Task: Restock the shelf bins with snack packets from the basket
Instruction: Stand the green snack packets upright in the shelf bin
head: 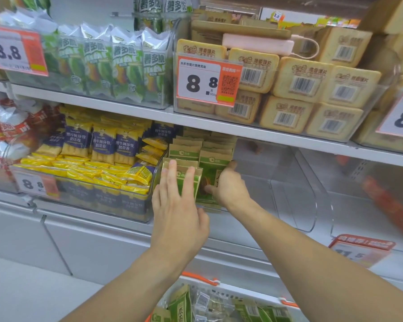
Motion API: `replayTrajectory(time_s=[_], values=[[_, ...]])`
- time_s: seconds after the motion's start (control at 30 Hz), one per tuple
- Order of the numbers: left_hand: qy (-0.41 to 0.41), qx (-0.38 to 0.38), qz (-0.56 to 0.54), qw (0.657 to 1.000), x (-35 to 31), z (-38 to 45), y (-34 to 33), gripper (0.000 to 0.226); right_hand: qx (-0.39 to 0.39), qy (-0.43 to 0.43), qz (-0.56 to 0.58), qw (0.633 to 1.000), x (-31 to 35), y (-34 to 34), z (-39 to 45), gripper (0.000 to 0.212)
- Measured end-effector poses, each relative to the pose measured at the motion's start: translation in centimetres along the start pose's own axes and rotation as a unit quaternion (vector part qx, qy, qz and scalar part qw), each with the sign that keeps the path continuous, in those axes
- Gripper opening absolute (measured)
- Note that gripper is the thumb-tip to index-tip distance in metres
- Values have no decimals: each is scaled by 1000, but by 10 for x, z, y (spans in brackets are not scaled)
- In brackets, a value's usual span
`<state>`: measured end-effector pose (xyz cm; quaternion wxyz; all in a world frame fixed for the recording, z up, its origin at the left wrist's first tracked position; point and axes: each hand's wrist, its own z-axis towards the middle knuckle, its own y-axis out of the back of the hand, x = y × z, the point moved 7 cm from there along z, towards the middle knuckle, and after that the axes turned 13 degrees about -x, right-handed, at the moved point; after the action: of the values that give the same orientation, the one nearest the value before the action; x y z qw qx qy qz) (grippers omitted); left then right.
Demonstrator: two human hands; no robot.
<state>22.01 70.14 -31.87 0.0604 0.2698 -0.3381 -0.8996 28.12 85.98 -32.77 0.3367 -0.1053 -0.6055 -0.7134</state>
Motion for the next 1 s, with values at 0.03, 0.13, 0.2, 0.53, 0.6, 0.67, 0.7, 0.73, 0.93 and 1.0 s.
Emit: replayTrajectory(time_s=[0.03, 0.13, 0.2, 0.53, 0.6, 0.67, 0.7, 0.73, 0.93, 1.0], values=[[-1, 0, 4, 1000, 0, 0, 0, 83, 7, 1, -11, 1000, -1, -1, -1, 67], [-3, -3, 29, 1000, 3, 0, 0, 85, 13, 20, -49, 999, 0, -3, -3, 62], [-7, -3, 44, 999, 4, 0, -1, 86, 28, 20, -57, 998, -1, -3, -2, 68], [-10, -10, 26, 1000, 6, -1, 1, 85, 12, 67, -62, 996, -13, 53, -16, 58], [-3, -30, 17, 999, 3, -3, 5, 81, -19, 96, -45, 994, -14, 71, -26, 58], [1, -80, -9, 997, -3, -1, 17, 70, -45, 119, 2, 992, -20, 87, -41, 59], [-8, -112, -37, 993, -9, 1, 26, 62, -57, 132, 25, 989, -26, 95, -51, 57], [-20, -132, -74, 988, -15, 1, 32, 52, -70, 146, 48, 986, -33, 103, -62, 52], [27, 227, -223, 948, -59, -57, -30, 9, -47, 185, 73, 979, -122, 110, -136, 12], [4, 321, -189, 928, -76, -99, -57, 12, 55, 160, 8, 986, -170, 82, -155, 10]])
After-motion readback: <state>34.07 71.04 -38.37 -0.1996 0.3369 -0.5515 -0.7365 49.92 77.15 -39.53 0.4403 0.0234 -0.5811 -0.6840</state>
